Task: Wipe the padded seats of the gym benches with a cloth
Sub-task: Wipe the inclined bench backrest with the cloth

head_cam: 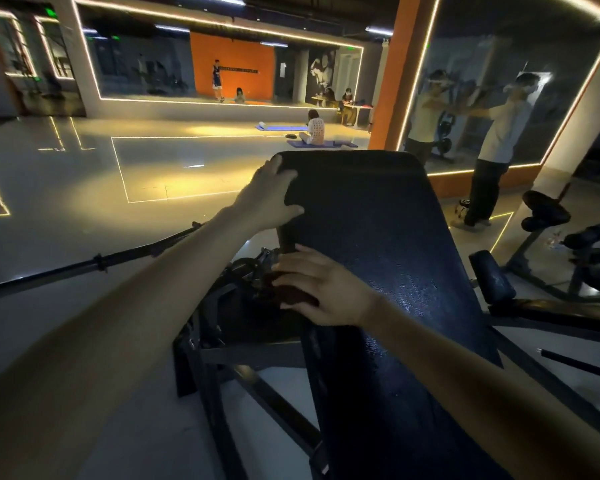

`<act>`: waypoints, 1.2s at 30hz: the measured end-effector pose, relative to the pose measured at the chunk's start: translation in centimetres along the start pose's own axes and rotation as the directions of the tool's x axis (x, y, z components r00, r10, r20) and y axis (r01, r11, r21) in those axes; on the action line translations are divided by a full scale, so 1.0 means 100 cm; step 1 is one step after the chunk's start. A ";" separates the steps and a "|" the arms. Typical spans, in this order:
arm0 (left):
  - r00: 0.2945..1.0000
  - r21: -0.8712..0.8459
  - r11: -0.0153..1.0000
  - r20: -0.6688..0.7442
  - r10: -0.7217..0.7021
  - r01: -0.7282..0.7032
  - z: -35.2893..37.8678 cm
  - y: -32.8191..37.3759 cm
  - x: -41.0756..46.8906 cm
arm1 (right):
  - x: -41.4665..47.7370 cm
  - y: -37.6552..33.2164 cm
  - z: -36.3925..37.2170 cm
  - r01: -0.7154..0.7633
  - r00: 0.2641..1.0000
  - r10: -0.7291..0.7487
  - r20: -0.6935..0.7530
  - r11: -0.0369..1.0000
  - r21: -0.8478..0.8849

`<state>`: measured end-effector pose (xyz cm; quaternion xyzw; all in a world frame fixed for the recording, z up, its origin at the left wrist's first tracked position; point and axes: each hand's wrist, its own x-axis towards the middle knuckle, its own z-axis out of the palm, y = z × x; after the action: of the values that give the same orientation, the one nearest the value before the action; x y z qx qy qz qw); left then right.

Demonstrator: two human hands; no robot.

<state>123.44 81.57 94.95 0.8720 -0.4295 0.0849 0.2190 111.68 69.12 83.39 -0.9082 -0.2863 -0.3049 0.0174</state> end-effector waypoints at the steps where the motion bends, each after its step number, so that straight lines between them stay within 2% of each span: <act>1: 0.996 0.092 0.993 0.041 0.076 -0.080 0.004 -0.003 -0.006 | -0.010 -0.006 0.002 -0.002 1.000 0.002 0.000 1.000 0.024; 4: 0.942 0.243 0.917 0.198 0.272 -0.316 0.016 -0.020 -0.022 | -0.040 -0.022 0.000 0.060 0.995 -0.068 0.074 0.994 0.096; 9: 0.900 0.372 0.823 0.258 0.352 -0.428 0.025 -0.039 -0.036 | -0.046 -0.008 -0.013 0.209 0.930 -0.229 0.289 0.973 0.099; 11: 0.894 0.384 0.811 0.271 0.358 -0.441 0.025 -0.042 -0.035 | -0.031 0.004 -0.022 0.162 0.940 -0.168 0.298 0.986 0.047; 14: 0.895 0.388 0.812 0.284 0.345 -0.436 0.021 -0.043 -0.032 | -0.010 0.014 -0.030 0.051 0.976 -0.047 0.215 0.999 -0.011; 17: 0.896 0.360 0.829 0.287 0.338 -0.428 0.017 -0.042 -0.032 | -0.020 -0.003 -0.026 -0.018 0.984 0.015 0.177 1.000 0.016; 21: 0.905 0.317 0.859 0.281 0.319 -0.402 0.016 -0.038 -0.034 | -0.059 -0.029 -0.028 0.061 0.962 -0.082 0.259 0.994 0.087; 25: 0.914 0.332 0.862 0.269 0.303 -0.383 0.015 -0.034 -0.036 | -0.037 -0.012 -0.032 0.208 0.918 -0.193 0.347 0.978 -0.006; 31: 0.920 0.341 0.860 0.242 0.310 -0.379 0.011 -0.034 -0.029 | 0.010 0.003 -0.043 0.064 0.968 -0.024 0.248 0.986 -0.156; 34: 0.920 0.373 0.846 0.239 0.310 -0.382 0.012 -0.035 -0.024 | 0.006 -0.009 -0.040 -0.018 0.982 0.034 0.188 0.996 -0.086; 36: 0.922 0.377 0.846 0.238 0.306 -0.378 0.013 -0.035 -0.024 | -0.012 -0.021 -0.034 0.039 0.970 -0.030 0.240 0.999 -0.035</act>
<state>124.63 84.58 91.89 0.8115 -0.5672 0.1380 -0.0274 107.93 69.58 85.23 -0.9334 -0.2960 -0.1988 -0.0408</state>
